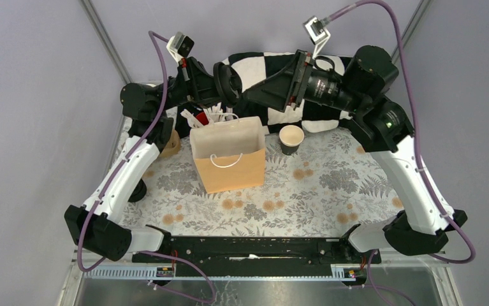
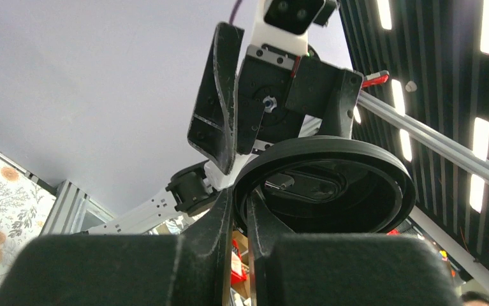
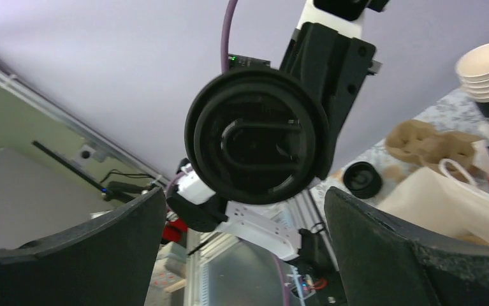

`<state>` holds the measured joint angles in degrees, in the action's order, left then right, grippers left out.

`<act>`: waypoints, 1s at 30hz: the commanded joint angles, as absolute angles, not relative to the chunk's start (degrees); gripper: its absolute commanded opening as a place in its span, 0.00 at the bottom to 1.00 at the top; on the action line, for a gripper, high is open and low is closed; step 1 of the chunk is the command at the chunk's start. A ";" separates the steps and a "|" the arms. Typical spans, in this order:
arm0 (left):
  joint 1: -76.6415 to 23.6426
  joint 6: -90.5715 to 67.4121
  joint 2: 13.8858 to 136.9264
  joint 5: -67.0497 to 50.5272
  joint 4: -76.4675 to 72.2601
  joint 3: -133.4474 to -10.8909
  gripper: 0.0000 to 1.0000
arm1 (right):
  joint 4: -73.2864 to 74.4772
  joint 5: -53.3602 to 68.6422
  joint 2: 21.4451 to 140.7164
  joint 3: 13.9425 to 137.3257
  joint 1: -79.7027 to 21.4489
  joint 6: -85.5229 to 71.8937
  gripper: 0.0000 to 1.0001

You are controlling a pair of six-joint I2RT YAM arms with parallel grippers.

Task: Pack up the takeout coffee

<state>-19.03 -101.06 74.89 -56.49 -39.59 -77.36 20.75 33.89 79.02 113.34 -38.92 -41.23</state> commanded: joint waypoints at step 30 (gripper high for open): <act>-21.27 -83.13 70.63 -58.94 -15.86 -82.16 0.00 | 9.97 31.04 92.52 62.92 -17.81 -56.11 0.72</act>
<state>-20.93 -86.39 71.42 -58.13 -18.55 -80.05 20.43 31.27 90.08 62.39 -13.19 -52.05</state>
